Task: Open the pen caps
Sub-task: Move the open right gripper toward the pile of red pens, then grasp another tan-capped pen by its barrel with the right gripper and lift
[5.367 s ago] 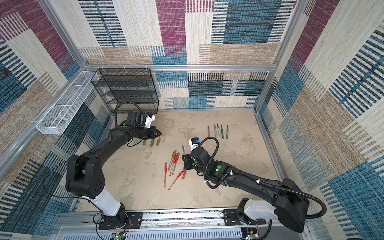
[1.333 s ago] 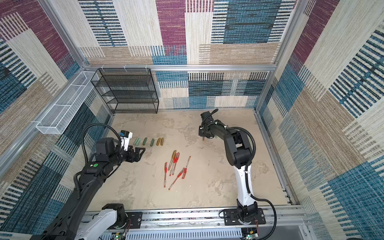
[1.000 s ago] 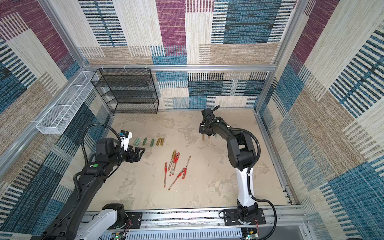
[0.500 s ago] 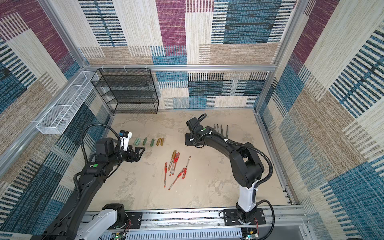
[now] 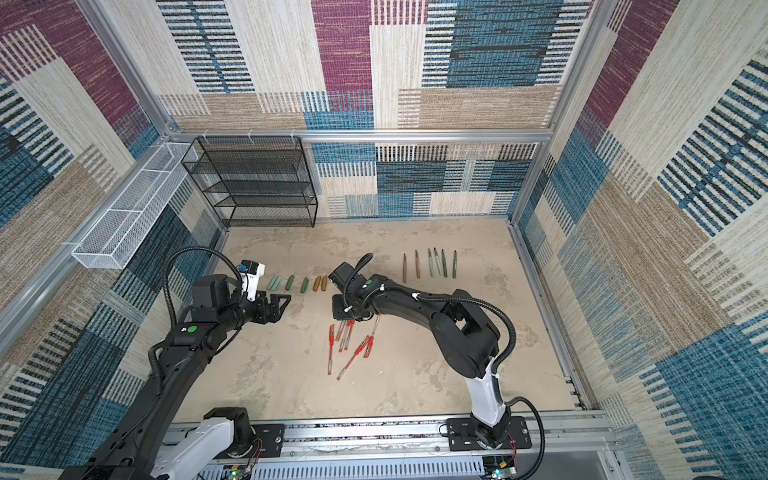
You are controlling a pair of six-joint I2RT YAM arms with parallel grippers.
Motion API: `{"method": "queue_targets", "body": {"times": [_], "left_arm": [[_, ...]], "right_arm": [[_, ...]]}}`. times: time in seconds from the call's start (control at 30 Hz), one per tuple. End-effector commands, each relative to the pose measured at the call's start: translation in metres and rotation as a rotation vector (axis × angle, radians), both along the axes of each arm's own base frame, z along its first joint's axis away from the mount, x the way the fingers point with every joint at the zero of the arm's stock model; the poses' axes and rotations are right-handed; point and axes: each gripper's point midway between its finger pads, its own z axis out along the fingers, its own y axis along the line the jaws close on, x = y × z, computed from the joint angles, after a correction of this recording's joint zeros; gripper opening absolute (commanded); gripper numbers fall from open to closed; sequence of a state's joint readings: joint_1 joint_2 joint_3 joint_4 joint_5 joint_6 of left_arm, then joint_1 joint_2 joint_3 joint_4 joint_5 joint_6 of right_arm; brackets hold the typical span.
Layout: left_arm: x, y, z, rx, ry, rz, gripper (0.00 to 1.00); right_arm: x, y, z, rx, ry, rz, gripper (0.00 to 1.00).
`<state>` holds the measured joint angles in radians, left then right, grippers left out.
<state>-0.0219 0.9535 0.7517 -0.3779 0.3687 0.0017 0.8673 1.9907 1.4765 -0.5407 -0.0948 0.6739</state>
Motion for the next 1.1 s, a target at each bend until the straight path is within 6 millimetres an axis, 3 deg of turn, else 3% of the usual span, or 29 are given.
{"method": "queue_targets", "body": {"times": [0.0,0.77,0.87,0.97,1.07], "left_arm": [[0.003,0.001,0.005,-0.006,-0.022,0.007,0.88],[0.002,0.001,0.003,0.000,-0.023,0.005,0.88],[0.003,0.000,0.005,-0.006,-0.031,0.004,0.88],[0.002,0.001,0.002,0.000,-0.024,0.002,0.88],[0.003,0.001,0.005,-0.004,-0.029,0.006,0.88]], "right_arm": [[-0.003,0.004,-0.011,-0.012,0.031,-0.012,0.32],[0.004,0.010,-0.039,-0.070,0.055,-0.006,0.30],[0.008,0.010,-0.038,-0.077,0.038,-0.015,0.28],[0.007,0.000,-0.051,-0.141,0.052,-0.013,0.27],[0.014,0.004,-0.044,-0.142,0.025,-0.016,0.27]]}}
